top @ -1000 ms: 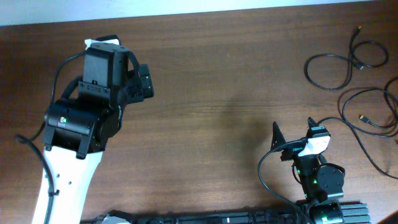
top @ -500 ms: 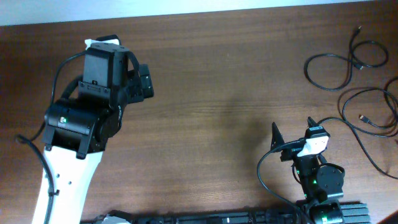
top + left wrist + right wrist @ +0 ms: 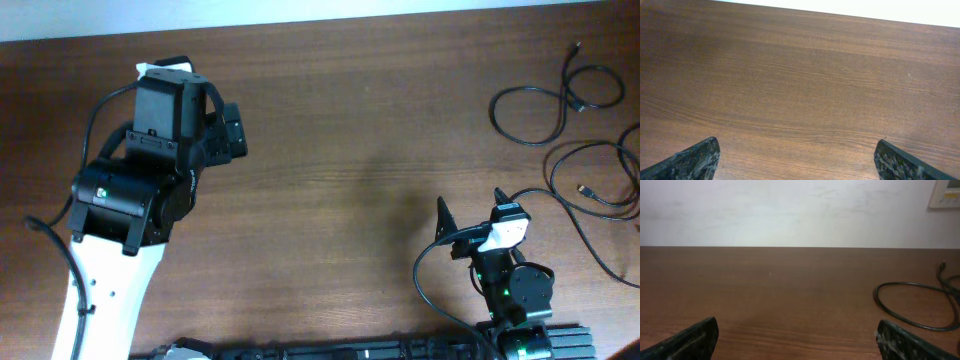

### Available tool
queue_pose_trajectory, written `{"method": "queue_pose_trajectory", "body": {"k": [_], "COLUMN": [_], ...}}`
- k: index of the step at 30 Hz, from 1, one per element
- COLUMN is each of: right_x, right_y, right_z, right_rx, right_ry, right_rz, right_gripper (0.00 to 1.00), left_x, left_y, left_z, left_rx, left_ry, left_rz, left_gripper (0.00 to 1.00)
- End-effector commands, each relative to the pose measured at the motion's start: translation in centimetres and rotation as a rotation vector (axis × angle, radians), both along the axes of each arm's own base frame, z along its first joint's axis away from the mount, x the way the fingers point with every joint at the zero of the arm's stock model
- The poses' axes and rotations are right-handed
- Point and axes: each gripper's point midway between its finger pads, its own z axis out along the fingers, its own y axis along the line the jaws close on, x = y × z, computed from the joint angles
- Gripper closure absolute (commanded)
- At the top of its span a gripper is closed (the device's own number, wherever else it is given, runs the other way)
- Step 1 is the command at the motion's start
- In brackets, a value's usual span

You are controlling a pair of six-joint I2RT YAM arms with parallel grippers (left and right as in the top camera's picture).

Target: Untangle cables

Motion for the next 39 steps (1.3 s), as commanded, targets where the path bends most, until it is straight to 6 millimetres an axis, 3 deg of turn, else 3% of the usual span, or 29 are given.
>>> {"method": "queue_pose_trajectory", "body": {"k": [1,8,14,19,26,30,34,38,39], "right_x": [-0.1,-0.1,-0.1,-0.1,-0.1,-0.1,-0.1,-0.1,-0.1], "right_y": [0.3,0.3,0.3,0.3,0.3,0.3,0.3,0.3,0.3], "right_z": [-0.1,-0.1,-0.1,-0.1,-0.1,-0.1,-0.1,-0.1,-0.1], "right_rx": [-0.010,-0.010,-0.010,-0.010,-0.010,-0.010,-0.010,-0.010,-0.010], "right_ry": [-0.004,-0.004,-0.004,-0.004,-0.004,-0.004,-0.004,-0.004,-0.004], "right_rz": [0.013,0.013,0.013,0.013,0.013,0.013,0.013,0.013,0.013], "right_gripper": [0.00,0.00,0.00,0.00,0.00,0.00,0.00,0.00,0.00], "left_x": [-0.7,-1.2,-1.8,-3.6,-7.9,-8.5,-8.2,-8.4,-8.4], "left_y": [0.6,0.9,1.0,1.9,4.9,5.6,5.3,4.0,3.6], "left_z": [0.2,-2.0,-6.3,-6.3,-7.8,-8.5,-12.1,-17.2,-17.2], "left_rx": [0.011,-0.023,-0.138,-0.234,-0.331,-0.309,-0.240,-0.075,-0.037], "left_ry": [0.009,-0.099,-0.419,-0.721,-1.085,-1.071,-0.919,-0.699,-0.699], "left_rz": [0.019,0.024,0.023,0.039,0.118,0.123,0.053,-0.127,-0.179], "left_gripper": [0.01,0.01,0.01,0.01,0.01,0.01,0.01,0.01,0.01]}}
